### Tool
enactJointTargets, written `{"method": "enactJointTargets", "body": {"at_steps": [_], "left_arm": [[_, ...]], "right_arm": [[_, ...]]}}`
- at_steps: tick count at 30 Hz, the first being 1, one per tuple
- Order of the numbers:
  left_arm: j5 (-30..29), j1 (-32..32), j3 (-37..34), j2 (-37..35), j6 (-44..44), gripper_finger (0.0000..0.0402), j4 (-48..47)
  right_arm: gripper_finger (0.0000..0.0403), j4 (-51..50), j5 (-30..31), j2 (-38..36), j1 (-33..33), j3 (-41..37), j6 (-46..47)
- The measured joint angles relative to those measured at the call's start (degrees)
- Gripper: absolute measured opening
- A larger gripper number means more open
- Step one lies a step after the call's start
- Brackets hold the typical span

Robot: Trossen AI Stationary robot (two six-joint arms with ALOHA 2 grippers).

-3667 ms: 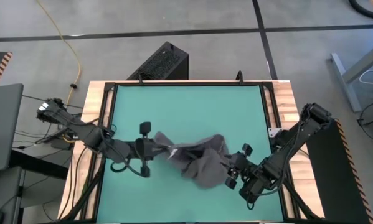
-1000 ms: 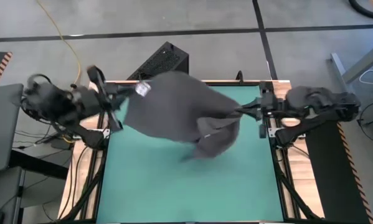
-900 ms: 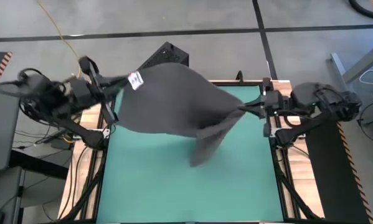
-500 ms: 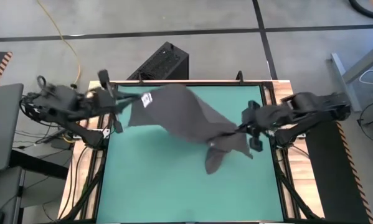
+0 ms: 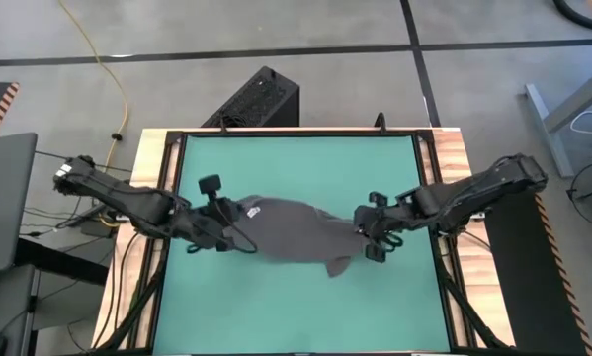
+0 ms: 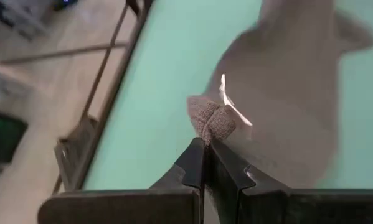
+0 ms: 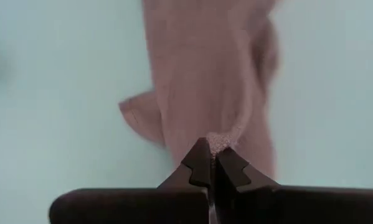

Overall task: Roll towel into tight, uniform cylinder
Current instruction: Fold the gray towel

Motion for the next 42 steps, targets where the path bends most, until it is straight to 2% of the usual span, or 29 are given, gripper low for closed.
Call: {"method": "enactJointTargets", "body": {"at_steps": [4,8,15,19,22,29,35,42], "left_arm": [[0.93,0.00,-7.69,-0.15,-3.58,0.0002,5.03],[1.31,0.00,-10.21,-0.18,-4.30,0.0002,7.63],[0.05,0.02,-8.25,-3.73,-1.27,0.0002,7.66],[-1.18,0.04,-7.87,-8.00,-1.04,0.0002,7.81],[-2.05,0.04,-7.87,-10.60,-1.42,0.0002,7.42],[-1.81,0.01,-7.99,-12.68,-1.91,0.0002,7.06],[-1.67,-0.09,-10.99,-12.50,-2.83,0.0002,6.89],[-1.70,-0.09,-11.54,-12.52,-2.97,0.0002,8.33]], "right_arm": [[0.0018,13.88,-4.87,-0.08,-2.17,-8.42,-2.70],[0.0029,19.75,-4.99,-0.08,-5.83,-12.35,-0.76],[0.0095,16.22,-5.08,-0.65,-11.56,-9.63,-0.42],[0.0138,9.67,-5.08,-1.08,-12.52,-5.26,-2.01],[0.0168,4.70,-5.08,-1.08,-11.57,-2.15,0.28],[0.0209,-6.55,-4.11,-1.06,-3.22,-0.45,12.21],[0.0211,-7.28,-2.61,-0.98,9.32,-3.22,27.94],[0.0201,-12.30,7.98,0.13,23.69,-3.66,46.98]]}}
